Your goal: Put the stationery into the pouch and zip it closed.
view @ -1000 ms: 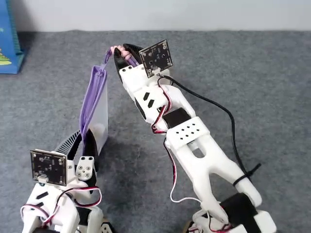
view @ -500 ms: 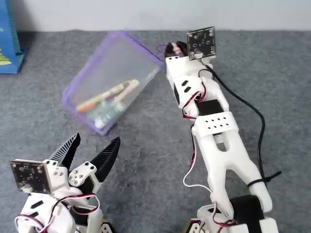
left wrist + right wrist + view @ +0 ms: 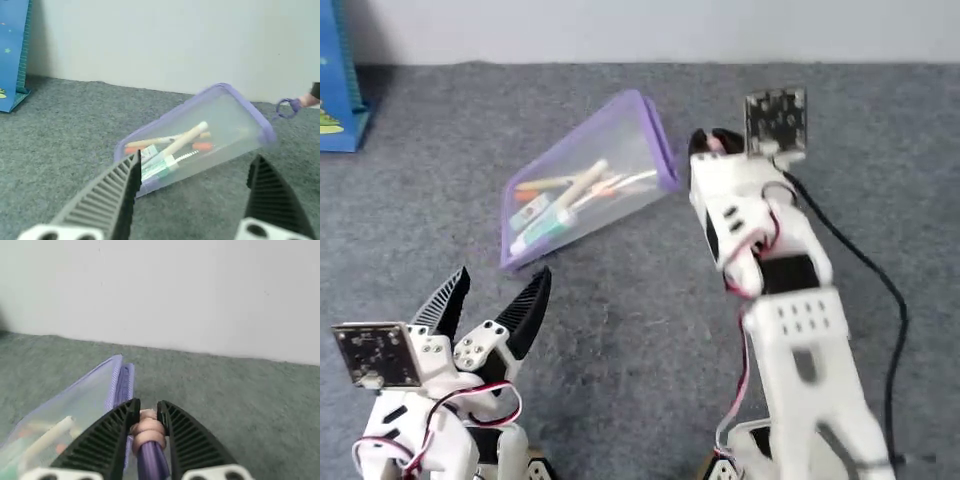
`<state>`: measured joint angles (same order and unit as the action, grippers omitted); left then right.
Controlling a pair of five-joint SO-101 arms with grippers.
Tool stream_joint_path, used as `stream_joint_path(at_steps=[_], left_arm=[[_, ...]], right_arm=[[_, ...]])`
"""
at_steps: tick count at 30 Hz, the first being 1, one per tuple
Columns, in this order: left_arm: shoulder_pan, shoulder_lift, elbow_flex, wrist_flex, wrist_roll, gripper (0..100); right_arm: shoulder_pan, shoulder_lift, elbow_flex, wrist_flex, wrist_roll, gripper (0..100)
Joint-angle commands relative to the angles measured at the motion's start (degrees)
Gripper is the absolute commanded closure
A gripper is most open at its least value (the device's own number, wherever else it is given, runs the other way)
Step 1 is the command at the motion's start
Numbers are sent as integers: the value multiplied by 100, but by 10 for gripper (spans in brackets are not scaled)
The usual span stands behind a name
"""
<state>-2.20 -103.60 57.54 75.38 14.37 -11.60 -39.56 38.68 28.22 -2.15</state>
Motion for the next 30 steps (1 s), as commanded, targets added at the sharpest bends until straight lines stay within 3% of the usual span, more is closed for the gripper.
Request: stream_joint_path(at_steps=[1,13,19,21,26,30], left_arm=[[-53,-79,-40,-149,44,673],[-79,-79,-22,-149,53,673],[-79,-79,-22,-149,53,673],[-79,-79,-13,-149,53,673],[-79,-79,-13,-149,53,673],[-53,-79,84,-193,53,674]], right_arm=[[-75,-1262,273,549,264,991],[-743,-3380,1037,2457,308,970],[-725,-3679,1037,2914,79,742],[-725,-3829,1029,2932,-18,720],[-708,-3952,1055,2756,-53,799],[-295,-3662,1055,2519,-70,923]])
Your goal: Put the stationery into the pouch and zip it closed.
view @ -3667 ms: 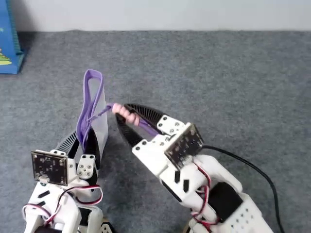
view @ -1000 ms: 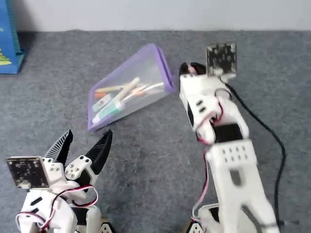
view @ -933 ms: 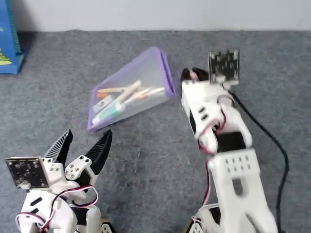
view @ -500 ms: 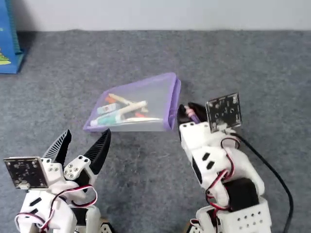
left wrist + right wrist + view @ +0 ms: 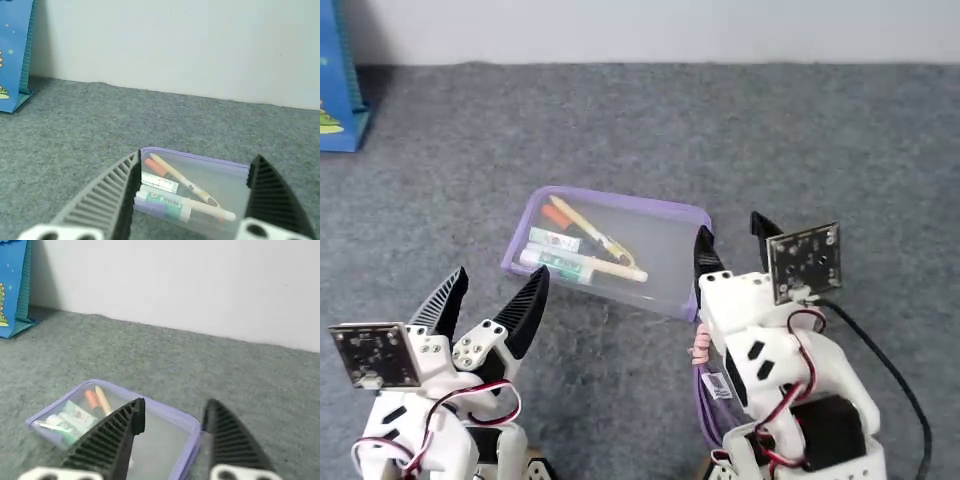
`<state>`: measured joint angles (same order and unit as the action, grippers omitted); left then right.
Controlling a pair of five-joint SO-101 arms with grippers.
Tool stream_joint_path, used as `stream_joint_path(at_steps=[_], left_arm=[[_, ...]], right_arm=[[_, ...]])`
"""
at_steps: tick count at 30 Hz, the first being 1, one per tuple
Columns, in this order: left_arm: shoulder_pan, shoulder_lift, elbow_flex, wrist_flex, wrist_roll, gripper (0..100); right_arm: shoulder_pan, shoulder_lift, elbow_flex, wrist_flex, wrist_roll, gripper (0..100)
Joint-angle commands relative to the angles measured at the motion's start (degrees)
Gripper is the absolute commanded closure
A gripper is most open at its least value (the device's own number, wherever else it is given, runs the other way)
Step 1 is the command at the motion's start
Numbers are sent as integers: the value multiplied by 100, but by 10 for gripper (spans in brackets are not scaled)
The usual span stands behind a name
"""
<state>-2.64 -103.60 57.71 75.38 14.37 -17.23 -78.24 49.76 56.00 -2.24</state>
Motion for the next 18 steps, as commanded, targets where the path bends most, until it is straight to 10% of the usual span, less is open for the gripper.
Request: stream_joint_path(at_steps=[1,10,18], left_arm=[[-9,-79,127,-237,53,679],[-9,-70,1033,-1477,-510,980],[-44,-62,1736,-2136,-826,987]], right_arm=[[418,330,-53,-356,-62,962],[1604,2141,-44,-945,-70,989],[2018,2949,932,-2237,70,989]])
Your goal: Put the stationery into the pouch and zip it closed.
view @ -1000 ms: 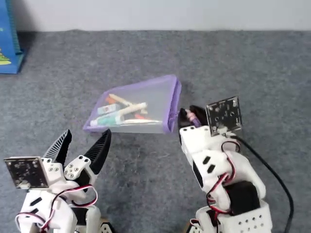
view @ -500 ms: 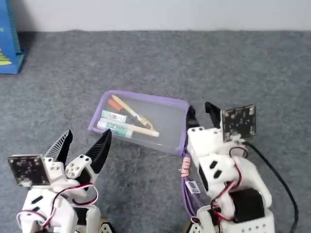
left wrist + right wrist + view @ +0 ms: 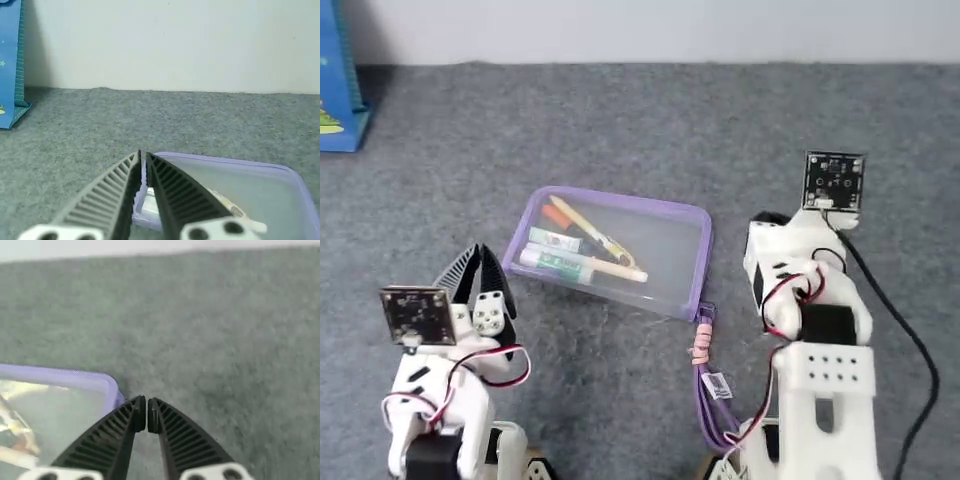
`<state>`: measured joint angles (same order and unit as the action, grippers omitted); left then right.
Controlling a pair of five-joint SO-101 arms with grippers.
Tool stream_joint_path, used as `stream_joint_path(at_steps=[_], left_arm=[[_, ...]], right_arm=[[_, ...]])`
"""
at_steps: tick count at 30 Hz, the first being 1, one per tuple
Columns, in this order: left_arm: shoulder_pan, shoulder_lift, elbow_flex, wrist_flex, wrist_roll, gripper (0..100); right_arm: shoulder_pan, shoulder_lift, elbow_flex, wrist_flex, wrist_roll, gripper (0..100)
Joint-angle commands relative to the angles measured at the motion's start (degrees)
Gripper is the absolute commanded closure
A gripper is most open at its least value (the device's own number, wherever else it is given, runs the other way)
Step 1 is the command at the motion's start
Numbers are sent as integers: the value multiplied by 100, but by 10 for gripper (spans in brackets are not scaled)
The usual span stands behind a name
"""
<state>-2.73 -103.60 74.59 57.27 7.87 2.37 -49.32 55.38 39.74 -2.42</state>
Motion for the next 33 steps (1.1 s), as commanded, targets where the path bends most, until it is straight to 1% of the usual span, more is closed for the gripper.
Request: stream_joint_path(at_steps=[1,3,7,10,14,16,20,23,25,28,33], left_arm=[[-26,-62,136,-343,-281,987],[0,-62,338,-352,-431,987],[-9,-62,831,-352,-615,987],[-35,-62,1182,-431,-809,985],[-35,-62,1842,-888,-1046,985],[-35,-62,2176,-1099,-1037,985],[-70,-62,2167,-914,-1037,985],[-70,-53,2176,-888,-1037,985],[-79,-53,2176,-818,-1037,985],[-79,-53,2176,-659,-1037,985],[-79,-53,2176,-413,-1037,985]], right_arm=[[57,57,659,-884,255,989],[66,48,1187,-1455,492,989],[154,48,1899,-2141,484,990],[163,48,2198,-2264,484,990],[145,48,2497,-2264,475,990],[154,48,2637,-2264,475,990],[163,-127,3086,-2440,475,991],[145,-681,3763,-3037,475,991],[154,-1209,4079,-3160,404,991],[119,-2053,4088,-2220,105,991],[57,-3503,4149,-787,70,991]])
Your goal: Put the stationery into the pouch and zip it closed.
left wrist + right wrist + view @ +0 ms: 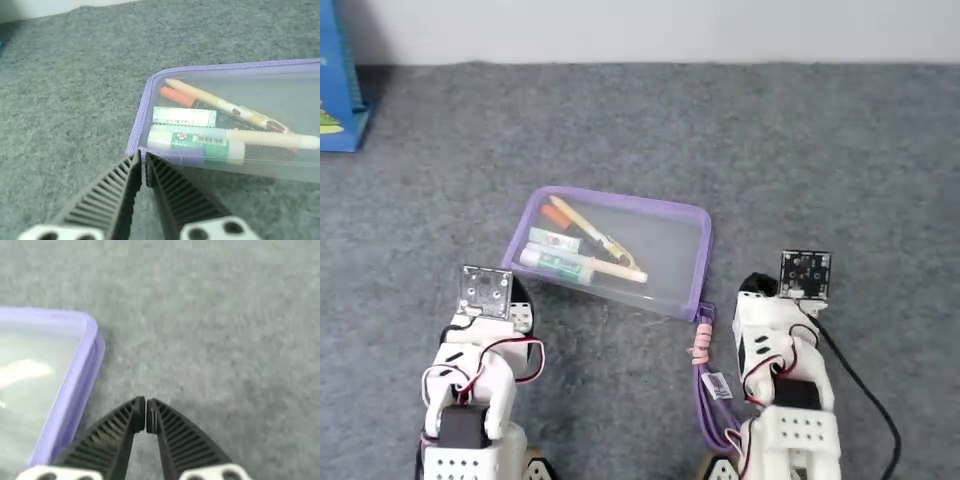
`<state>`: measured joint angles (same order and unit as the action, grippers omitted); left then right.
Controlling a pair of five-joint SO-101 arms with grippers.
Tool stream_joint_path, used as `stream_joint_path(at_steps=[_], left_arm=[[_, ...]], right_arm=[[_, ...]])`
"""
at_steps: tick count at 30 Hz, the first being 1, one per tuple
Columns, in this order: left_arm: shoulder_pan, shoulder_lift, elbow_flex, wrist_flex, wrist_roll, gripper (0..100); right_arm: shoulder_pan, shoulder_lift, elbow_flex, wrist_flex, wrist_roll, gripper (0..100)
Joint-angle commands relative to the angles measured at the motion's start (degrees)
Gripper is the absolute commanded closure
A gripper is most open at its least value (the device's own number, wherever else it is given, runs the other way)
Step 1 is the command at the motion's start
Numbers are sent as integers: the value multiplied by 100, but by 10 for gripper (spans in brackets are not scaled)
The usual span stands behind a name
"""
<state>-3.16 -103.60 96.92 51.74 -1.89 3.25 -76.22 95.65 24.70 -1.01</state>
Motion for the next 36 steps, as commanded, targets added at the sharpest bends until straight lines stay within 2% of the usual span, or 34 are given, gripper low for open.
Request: stream_joint_path(at_steps=[1,6,9,13,25,36], left_arm=[[-35,-53,-57,176,-62,985],[-35,-53,-57,246,-62,985],[-35,-53,-57,765,-62,985],[-35,-53,-57,1327,-62,985],[-26,-53,-57,2022,-62,985],[-26,-53,-57,2040,-88,985]], right_arm=[[-31,-1095,123,989,-70,991],[-75,-2352,114,2176,-70,991],[-75,-2835,88,2835,-70,991],[-31,-2677,88,3090,-70,991],[-22,-2651,88,4251,-35,990],[-13,-2659,79,4971,-35,990]])
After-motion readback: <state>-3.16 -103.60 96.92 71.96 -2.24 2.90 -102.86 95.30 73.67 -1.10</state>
